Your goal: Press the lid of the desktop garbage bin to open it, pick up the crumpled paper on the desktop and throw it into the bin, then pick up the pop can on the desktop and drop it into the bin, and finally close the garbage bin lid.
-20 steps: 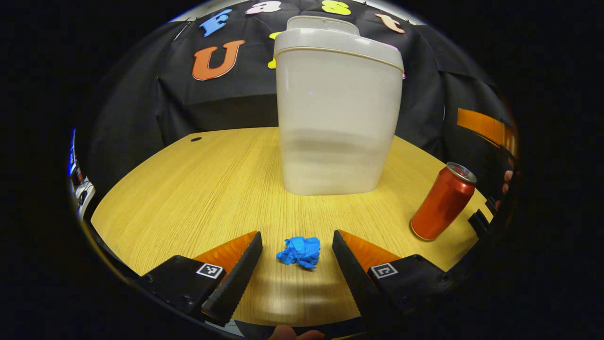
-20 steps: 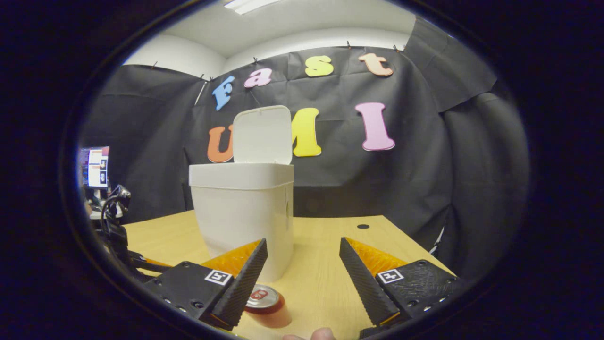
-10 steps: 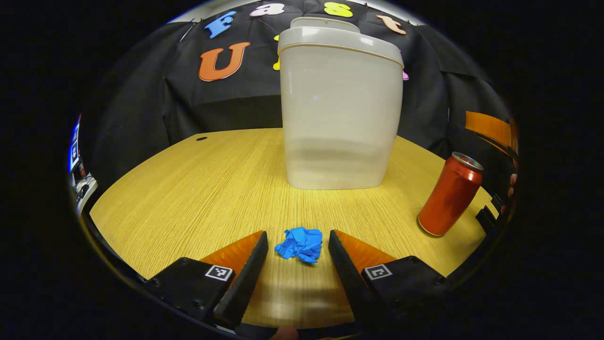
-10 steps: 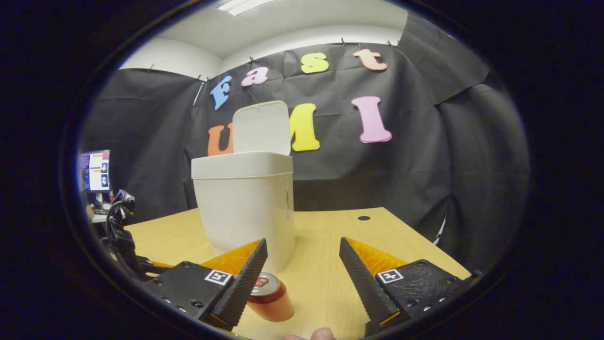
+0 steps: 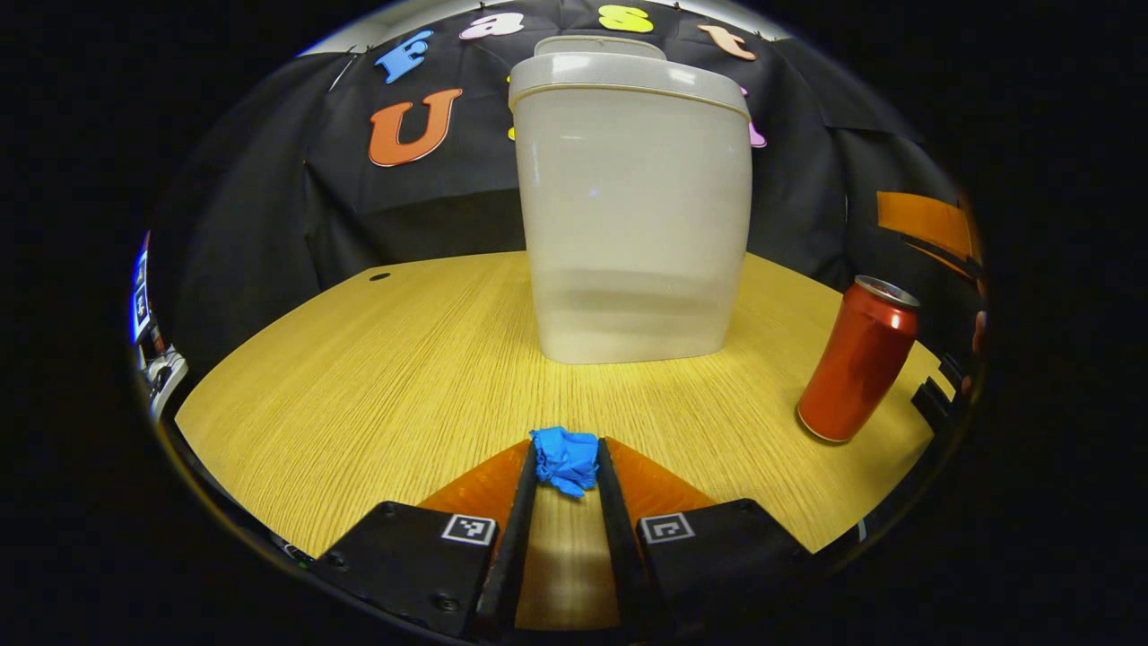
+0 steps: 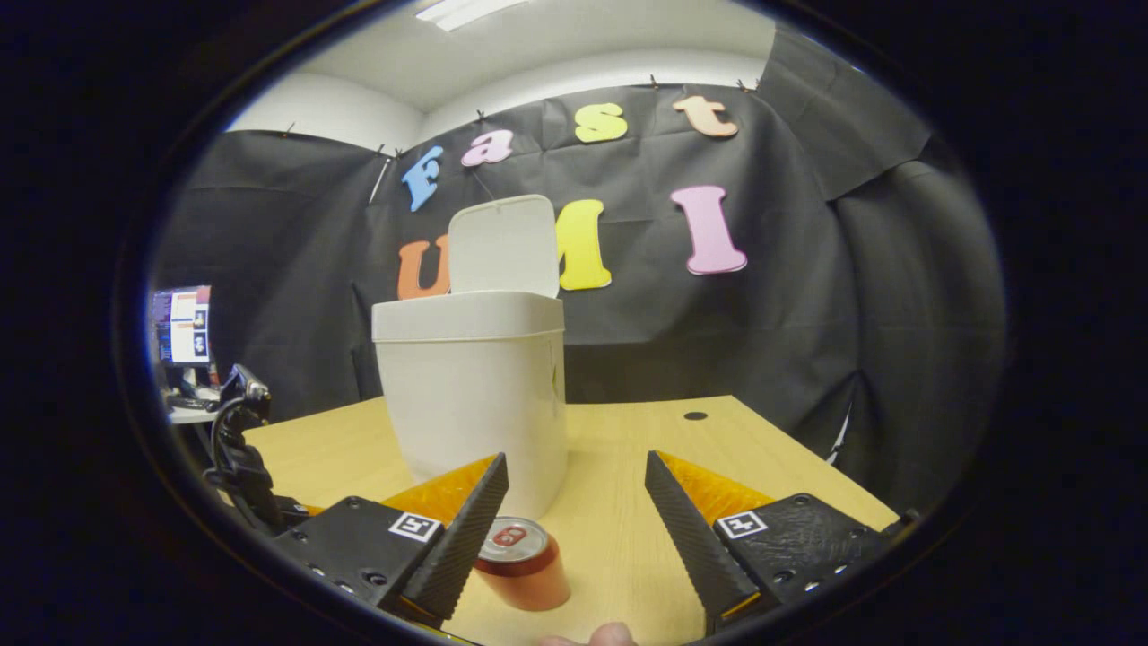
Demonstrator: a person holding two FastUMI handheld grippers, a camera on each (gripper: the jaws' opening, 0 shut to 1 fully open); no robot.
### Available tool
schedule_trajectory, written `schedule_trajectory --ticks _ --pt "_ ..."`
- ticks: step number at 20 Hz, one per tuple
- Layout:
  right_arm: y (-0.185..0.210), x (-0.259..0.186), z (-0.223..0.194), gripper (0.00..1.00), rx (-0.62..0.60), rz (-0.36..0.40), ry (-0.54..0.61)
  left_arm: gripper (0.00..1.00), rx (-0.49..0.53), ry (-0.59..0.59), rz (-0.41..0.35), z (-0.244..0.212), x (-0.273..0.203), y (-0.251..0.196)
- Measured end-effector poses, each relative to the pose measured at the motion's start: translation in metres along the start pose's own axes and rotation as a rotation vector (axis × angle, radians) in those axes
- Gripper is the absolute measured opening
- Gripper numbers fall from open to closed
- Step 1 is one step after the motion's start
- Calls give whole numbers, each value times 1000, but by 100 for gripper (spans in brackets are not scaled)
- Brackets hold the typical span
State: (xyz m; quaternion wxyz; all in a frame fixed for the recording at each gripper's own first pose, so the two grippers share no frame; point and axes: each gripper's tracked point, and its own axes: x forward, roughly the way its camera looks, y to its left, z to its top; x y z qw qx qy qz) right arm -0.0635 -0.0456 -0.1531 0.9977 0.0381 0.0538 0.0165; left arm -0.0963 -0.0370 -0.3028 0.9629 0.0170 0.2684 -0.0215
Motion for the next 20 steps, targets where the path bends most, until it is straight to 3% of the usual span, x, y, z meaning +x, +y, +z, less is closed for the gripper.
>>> schedule_trajectory --ticks 3,9,15,16,18,20 --pt "1 -2 -2 95 7 4 5 38 -8 1 7 -2 1 -1" --pt "21 -7 -9 95 -21 41 22 37 -33 -14 6 4 -1 -4" --pt "34 -7 -25 95 -36 50 69 41 -77 -150 35 53 -16 4" --pt "36 -7 -28 96 -36 51 79 37 -82 -171 39 61 -18 6" --pt "36 -5 -35 95 -41 46 99 41 -96 -205 46 74 -24 11" --pt "36 -4 -44 95 -43 43 121 37 -107 -228 49 84 -25 17"
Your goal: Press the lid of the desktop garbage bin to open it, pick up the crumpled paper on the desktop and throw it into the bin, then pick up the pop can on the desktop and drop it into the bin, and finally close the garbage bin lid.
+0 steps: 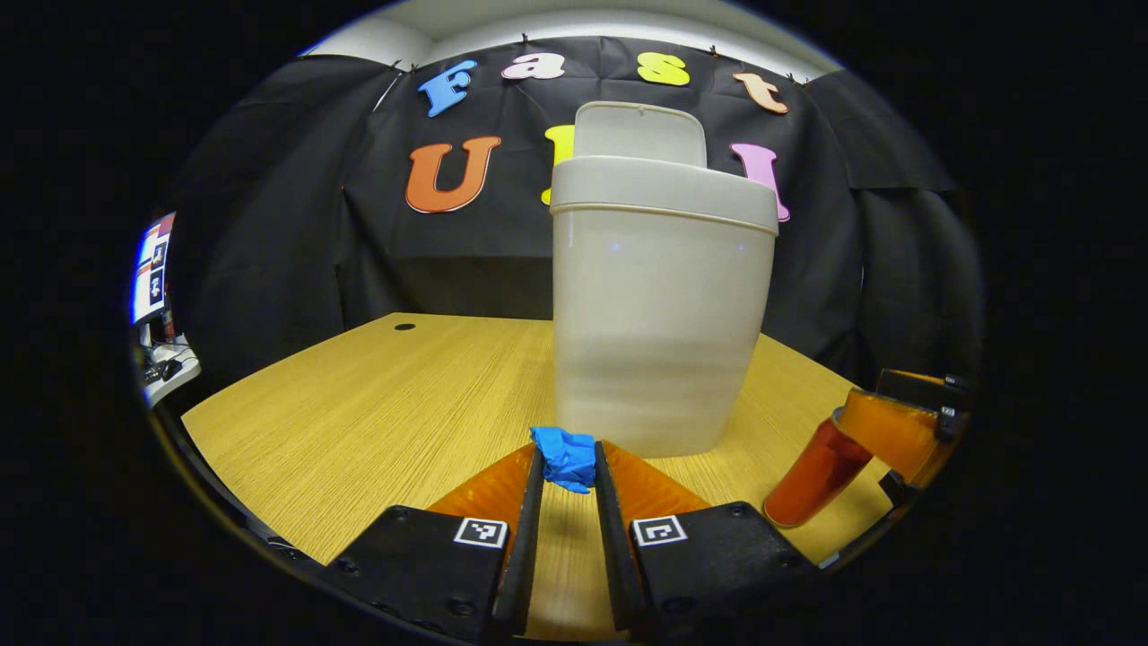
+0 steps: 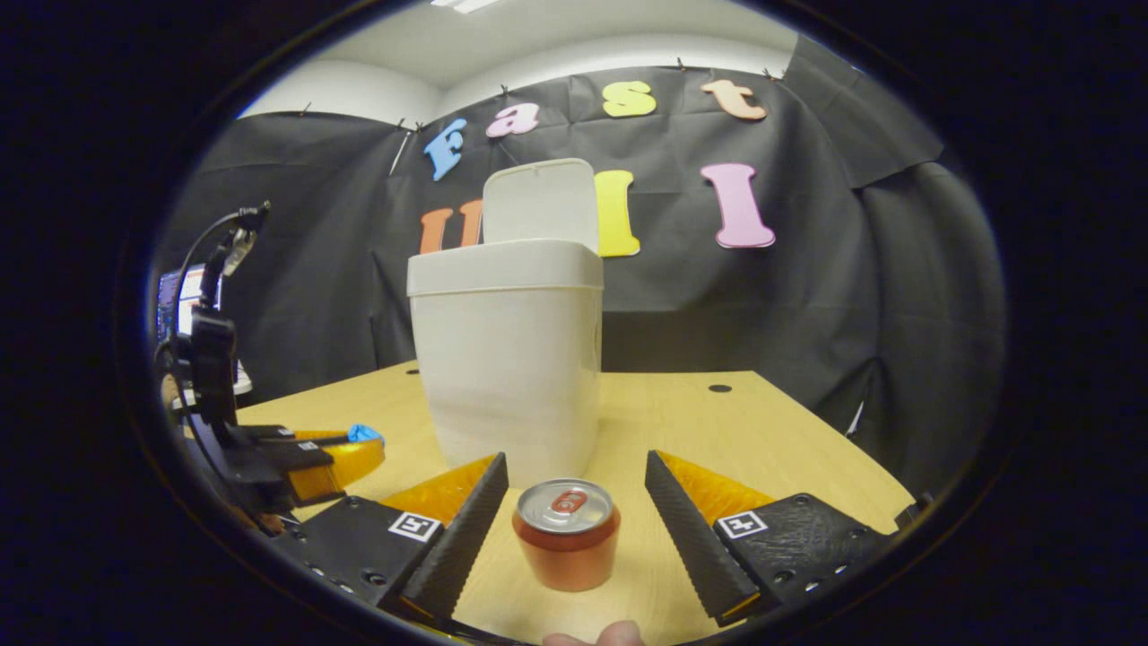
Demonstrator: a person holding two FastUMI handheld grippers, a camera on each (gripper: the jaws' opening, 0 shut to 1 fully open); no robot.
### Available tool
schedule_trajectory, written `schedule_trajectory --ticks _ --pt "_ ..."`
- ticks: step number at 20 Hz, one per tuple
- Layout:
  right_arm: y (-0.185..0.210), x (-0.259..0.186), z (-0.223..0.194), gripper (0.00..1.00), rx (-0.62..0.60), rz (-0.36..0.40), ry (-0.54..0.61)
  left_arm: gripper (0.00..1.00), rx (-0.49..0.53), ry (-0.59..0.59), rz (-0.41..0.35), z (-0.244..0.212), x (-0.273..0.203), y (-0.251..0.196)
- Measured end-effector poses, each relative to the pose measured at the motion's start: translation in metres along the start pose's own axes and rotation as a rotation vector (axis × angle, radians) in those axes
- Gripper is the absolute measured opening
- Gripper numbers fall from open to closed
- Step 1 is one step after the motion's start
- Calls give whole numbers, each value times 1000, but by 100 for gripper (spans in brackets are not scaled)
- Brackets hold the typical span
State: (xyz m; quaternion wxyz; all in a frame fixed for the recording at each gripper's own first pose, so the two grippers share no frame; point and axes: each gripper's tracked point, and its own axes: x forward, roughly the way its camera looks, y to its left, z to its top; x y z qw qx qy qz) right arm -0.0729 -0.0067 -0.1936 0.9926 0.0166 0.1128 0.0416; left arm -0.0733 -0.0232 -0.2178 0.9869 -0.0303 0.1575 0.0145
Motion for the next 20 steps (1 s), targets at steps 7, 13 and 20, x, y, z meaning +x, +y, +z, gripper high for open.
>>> schedule_trajectory --ticks 7,13,20 --pt "3 8 -33 96 9 0 79 36 -21 -40 12 14 -1 11" --pt "-1 15 -69 96 45 -6 189 36 -31 -67 15 24 -1 15" --pt "-3 17 -97 93 84 -16 299 37 -24 -103 16 39 -4 17"
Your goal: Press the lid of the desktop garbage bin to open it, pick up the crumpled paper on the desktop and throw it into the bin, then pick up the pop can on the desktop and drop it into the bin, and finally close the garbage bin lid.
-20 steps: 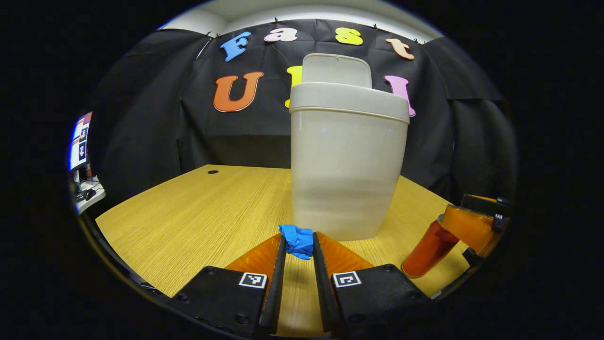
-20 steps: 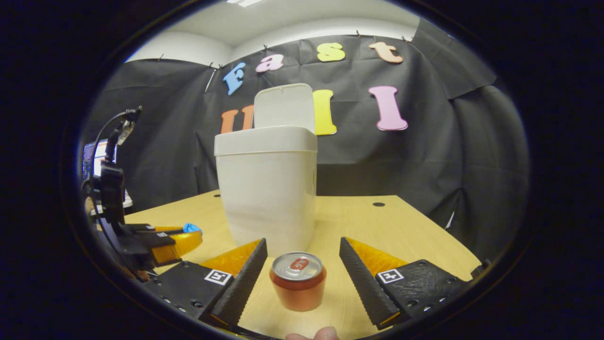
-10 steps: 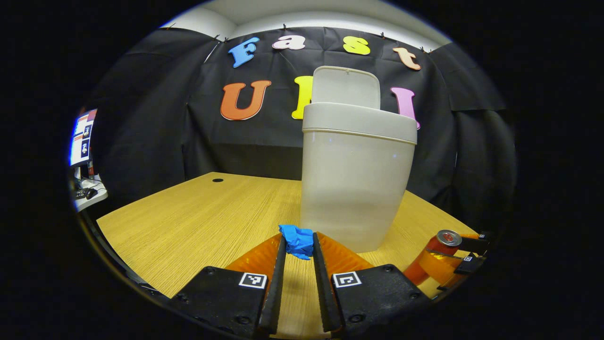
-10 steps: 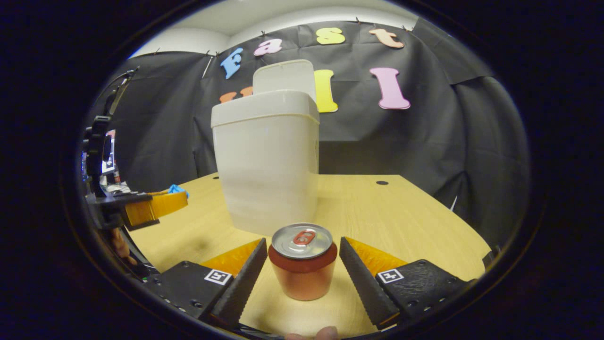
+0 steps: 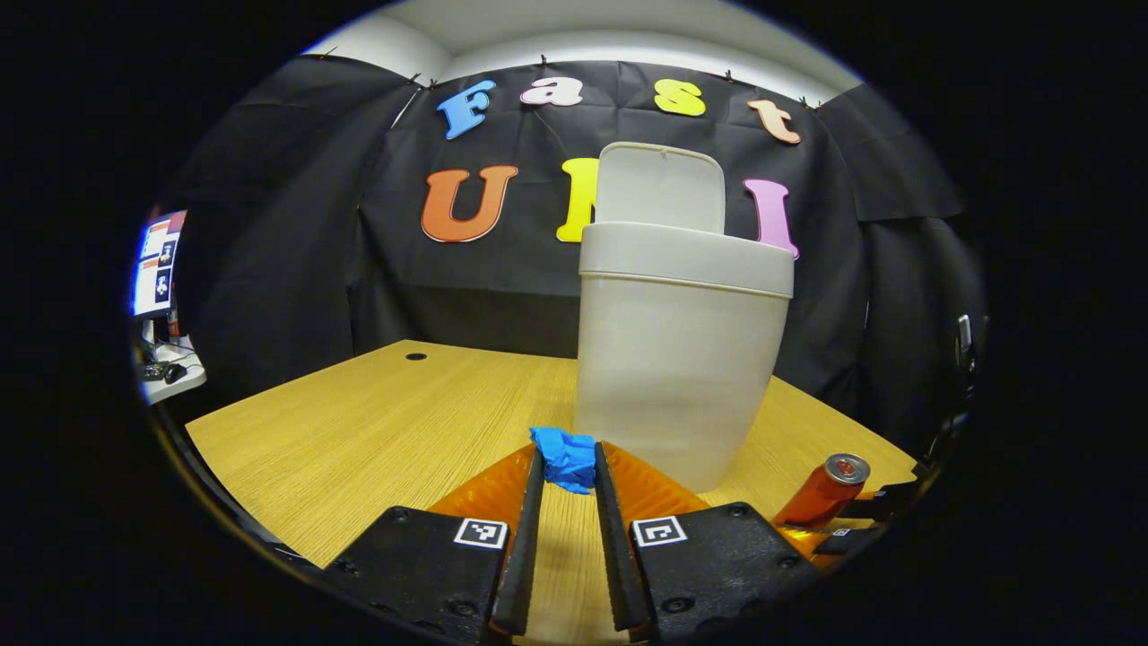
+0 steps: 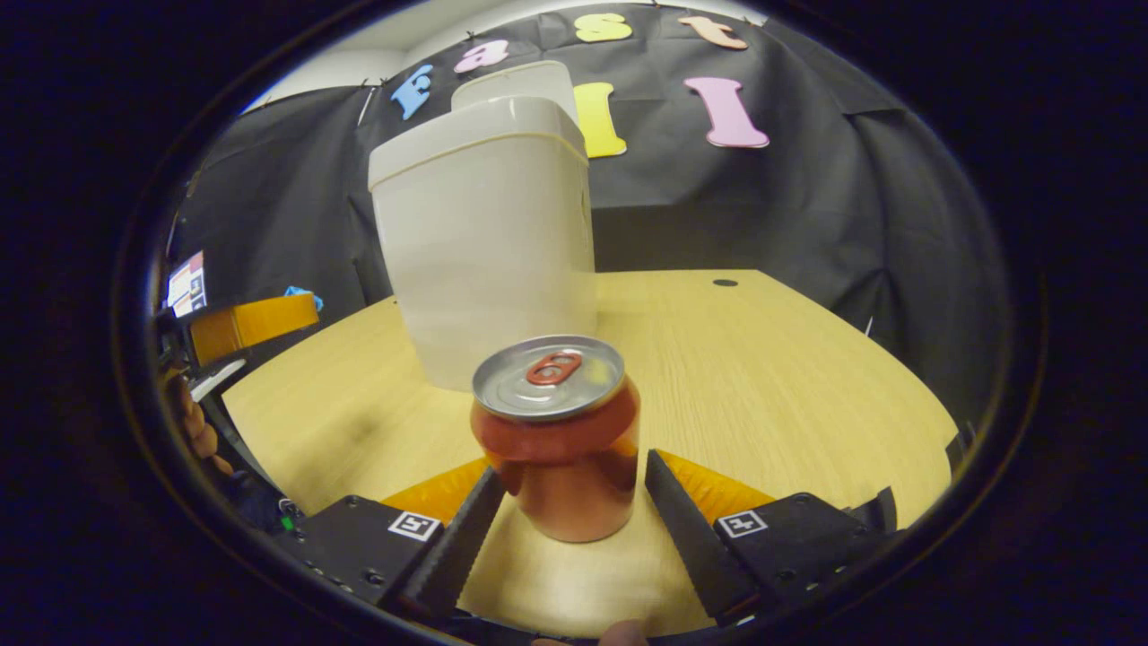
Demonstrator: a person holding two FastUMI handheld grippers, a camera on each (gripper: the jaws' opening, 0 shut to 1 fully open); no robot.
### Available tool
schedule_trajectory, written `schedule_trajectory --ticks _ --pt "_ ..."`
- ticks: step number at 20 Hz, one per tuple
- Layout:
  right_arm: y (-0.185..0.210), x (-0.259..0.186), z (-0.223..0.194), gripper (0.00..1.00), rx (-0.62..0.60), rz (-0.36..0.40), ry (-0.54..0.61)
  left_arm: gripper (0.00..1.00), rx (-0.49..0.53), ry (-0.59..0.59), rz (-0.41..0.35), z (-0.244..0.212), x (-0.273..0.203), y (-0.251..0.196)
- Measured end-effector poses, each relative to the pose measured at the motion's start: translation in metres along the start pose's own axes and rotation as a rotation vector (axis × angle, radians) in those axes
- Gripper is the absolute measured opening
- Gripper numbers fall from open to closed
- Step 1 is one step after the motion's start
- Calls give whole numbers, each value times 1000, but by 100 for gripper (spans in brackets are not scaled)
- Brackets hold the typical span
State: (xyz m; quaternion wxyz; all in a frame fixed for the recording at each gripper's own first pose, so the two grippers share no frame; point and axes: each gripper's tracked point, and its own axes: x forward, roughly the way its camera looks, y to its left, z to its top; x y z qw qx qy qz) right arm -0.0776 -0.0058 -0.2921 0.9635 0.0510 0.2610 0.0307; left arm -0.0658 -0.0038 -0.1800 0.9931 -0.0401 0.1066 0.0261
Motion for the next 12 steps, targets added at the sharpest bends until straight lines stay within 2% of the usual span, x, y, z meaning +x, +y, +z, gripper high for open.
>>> schedule_trajectory --ticks 1,5,6,8,12 --pt "-1 1 -2 96 -5 -4 10 36 2 -6 1 4 1 0" --pt "-3 3 -8 96 -2 -7 38 36 16 -36 5 17 2 4" --pt "-2 3 -6 95 -4 -3 39 36 19 -47 6 22 2 4" --pt "-1 1 -5 86 -10 0 40 36 26 -74 2 36 3 4" --pt "1 -3 9 81 -21 24 4 36 40 -153 -12 81 5 2"
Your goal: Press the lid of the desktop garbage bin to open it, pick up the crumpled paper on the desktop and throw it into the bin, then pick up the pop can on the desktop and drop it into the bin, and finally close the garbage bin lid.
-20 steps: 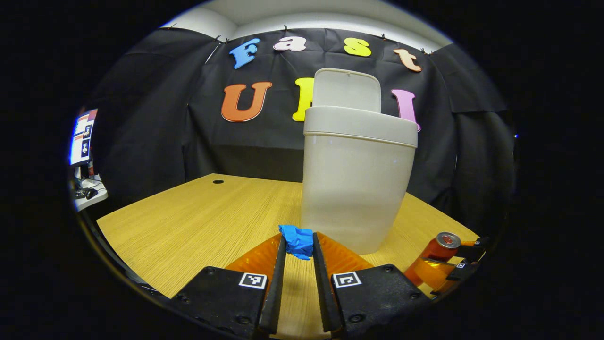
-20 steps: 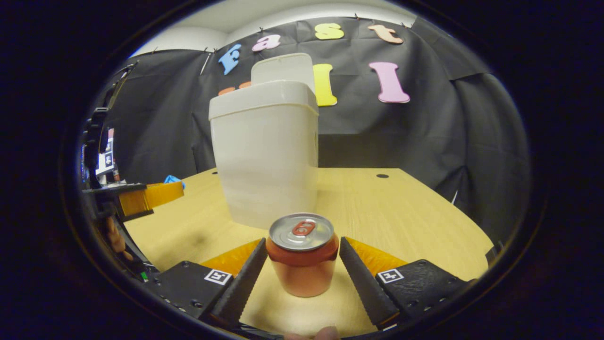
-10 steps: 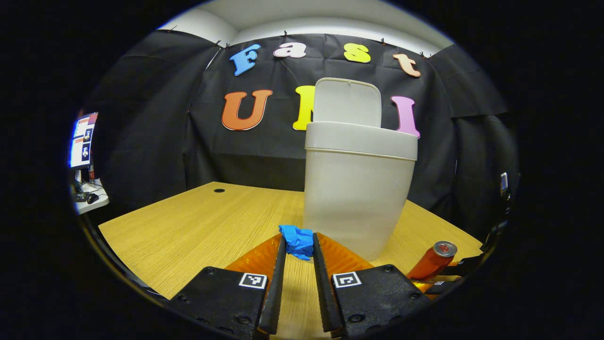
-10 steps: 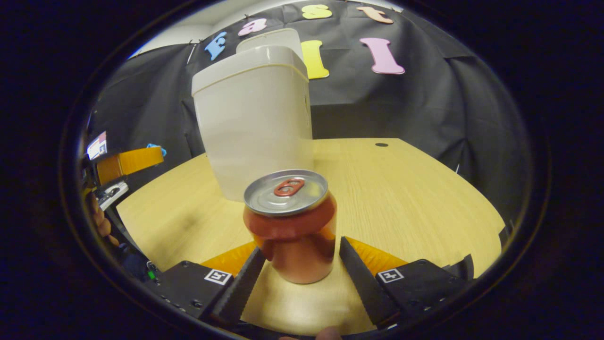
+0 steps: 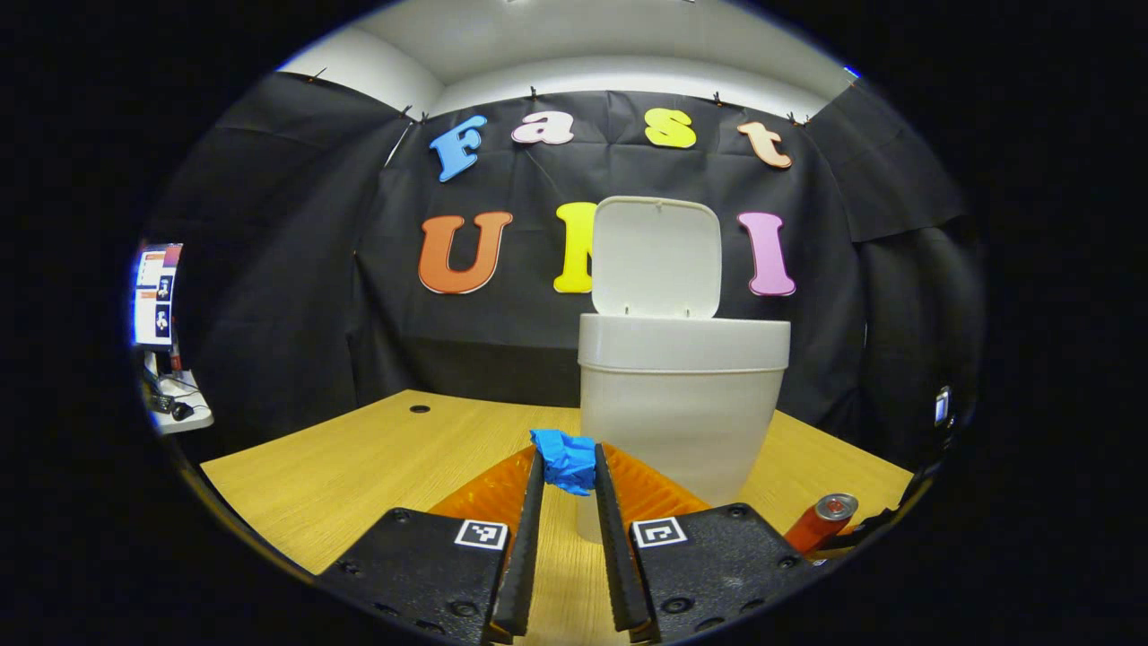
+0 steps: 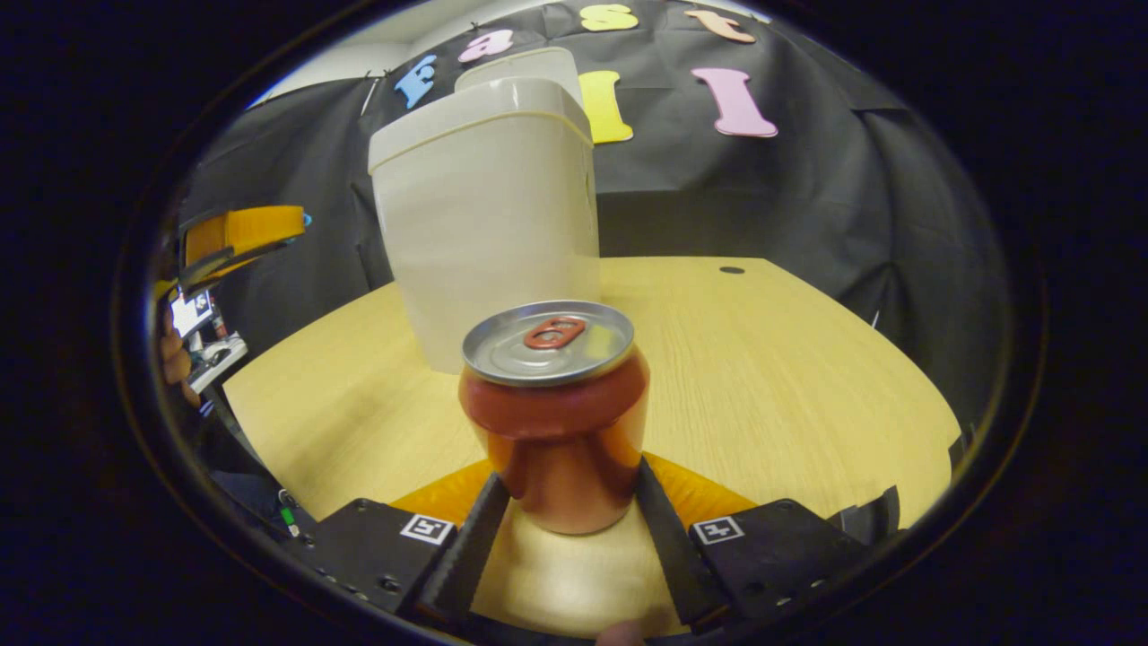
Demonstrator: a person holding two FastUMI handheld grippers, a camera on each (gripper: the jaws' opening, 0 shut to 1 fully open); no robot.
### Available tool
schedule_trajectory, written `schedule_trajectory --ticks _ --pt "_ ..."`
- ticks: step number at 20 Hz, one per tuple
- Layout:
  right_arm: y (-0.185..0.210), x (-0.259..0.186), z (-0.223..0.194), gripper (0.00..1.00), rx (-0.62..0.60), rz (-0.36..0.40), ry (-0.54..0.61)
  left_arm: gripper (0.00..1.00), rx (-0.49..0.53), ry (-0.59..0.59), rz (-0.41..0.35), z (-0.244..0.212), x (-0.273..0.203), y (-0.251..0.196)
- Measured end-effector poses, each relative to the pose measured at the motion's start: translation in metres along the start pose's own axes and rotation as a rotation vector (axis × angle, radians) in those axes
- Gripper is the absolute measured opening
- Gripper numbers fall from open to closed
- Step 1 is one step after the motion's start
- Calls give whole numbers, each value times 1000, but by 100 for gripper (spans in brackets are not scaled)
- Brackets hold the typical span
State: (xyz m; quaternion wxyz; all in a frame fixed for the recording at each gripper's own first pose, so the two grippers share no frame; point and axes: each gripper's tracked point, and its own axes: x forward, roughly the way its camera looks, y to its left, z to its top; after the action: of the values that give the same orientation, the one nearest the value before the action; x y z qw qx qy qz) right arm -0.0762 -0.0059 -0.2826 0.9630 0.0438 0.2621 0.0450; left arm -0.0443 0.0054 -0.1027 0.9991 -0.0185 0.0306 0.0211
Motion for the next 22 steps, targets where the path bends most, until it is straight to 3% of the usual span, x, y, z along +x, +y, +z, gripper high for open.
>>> schedule_trajectory --ticks 5,12,14,22 --pt "1 -7 23 81 -24 28 -56 36 22 -140 8 81 13 -2" --pt "3 -15 51 81 -40 72 -103 36 3 -198 -91 147 63 -32" --pt "0 -15 55 81 -46 69 -111 39 -12 -188 -122 153 84 -41" --pt "-29 -14 62 81 -6 33 -130 32 -27 -42 -171 124 150 -65"
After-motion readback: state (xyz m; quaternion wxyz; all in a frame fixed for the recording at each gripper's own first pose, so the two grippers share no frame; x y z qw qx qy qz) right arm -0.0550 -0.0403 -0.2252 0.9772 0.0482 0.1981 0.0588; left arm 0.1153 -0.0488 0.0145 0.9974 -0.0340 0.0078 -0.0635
